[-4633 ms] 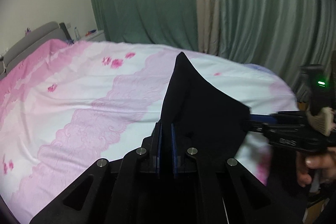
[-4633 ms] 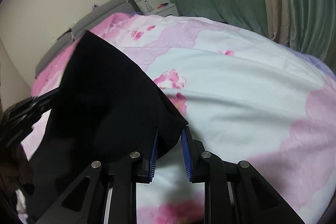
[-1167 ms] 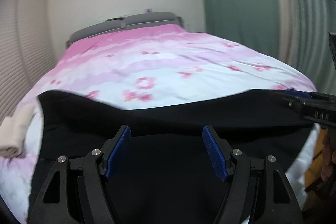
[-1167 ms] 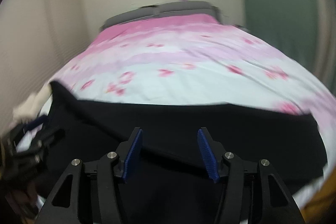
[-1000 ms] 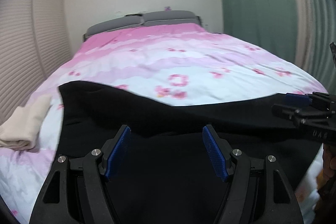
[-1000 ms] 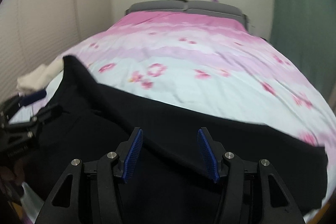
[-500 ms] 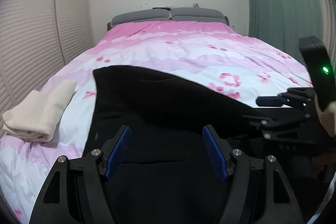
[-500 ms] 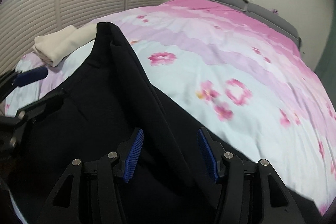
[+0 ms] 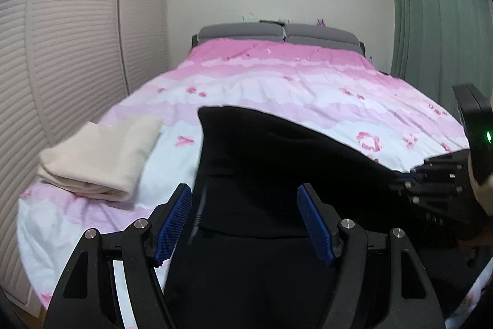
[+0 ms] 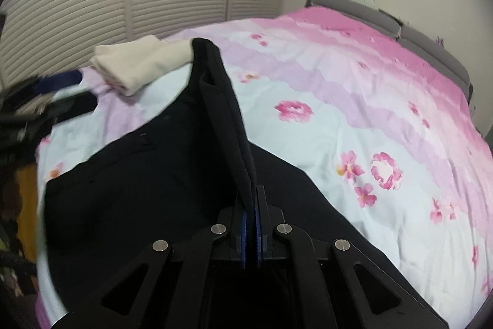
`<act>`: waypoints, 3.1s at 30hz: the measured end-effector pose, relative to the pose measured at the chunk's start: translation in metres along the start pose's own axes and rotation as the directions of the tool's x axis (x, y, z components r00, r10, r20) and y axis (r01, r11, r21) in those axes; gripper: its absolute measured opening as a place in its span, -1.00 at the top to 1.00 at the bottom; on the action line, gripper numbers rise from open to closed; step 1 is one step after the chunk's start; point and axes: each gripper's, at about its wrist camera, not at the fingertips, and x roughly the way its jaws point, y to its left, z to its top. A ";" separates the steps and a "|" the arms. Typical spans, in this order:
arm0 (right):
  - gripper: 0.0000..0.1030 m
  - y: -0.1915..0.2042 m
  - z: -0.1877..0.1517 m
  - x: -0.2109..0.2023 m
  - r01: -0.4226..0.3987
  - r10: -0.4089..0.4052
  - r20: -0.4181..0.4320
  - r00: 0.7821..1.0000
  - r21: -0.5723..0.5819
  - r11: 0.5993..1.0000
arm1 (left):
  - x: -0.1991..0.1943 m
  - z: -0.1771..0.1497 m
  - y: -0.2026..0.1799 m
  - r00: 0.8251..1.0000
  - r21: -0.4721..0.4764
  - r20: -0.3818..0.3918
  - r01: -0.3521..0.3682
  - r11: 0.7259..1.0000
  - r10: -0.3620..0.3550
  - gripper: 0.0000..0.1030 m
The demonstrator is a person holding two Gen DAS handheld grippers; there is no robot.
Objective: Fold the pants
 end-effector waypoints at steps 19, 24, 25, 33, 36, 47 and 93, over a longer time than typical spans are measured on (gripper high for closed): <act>0.90 0.140 -0.126 -0.033 -0.088 0.069 -0.125 0.990 -0.151 0.985 | -0.116 -0.076 0.031 0.999 -0.005 -0.013 -0.039 0.999 0.039 -0.46; 0.86 0.138 -0.127 -0.030 -0.054 0.041 -0.112 0.993 -0.118 0.992 | -0.118 -0.098 0.039 0.998 -0.015 -0.050 -0.048 0.999 0.047 -0.46; 0.78 0.138 -0.123 -0.032 -0.044 0.032 -0.104 0.994 -0.114 0.993 | -0.118 -0.102 0.041 0.997 -0.020 -0.055 -0.050 0.999 0.049 -0.46; -0.09 0.183 -0.089 -0.037 0.033 -0.025 0.041 0.999 -0.184 0.982 | -0.120 -0.114 0.070 0.993 -0.076 -0.062 -0.101 0.992 0.096 -0.46; -0.09 0.206 -0.070 -0.028 0.002 0.011 0.069 0.998 -0.187 0.982 | -0.124 -0.117 0.086 0.989 -0.098 -0.061 -0.137 0.986 0.131 -0.46; 0.08 0.250 -0.030 0.049 -0.021 0.015 -0.033 0.999 -0.178 0.984 | -0.137 -0.138 0.153 0.970 -0.198 -0.100 -0.238 0.951 0.221 -0.45; 0.03 0.046 -0.146 -0.148 0.179 -0.208 0.097 0.973 0.248 0.952 | -0.128 -0.093 -0.006 0.999 -0.049 0.000 0.036 0.998 -0.036 -0.46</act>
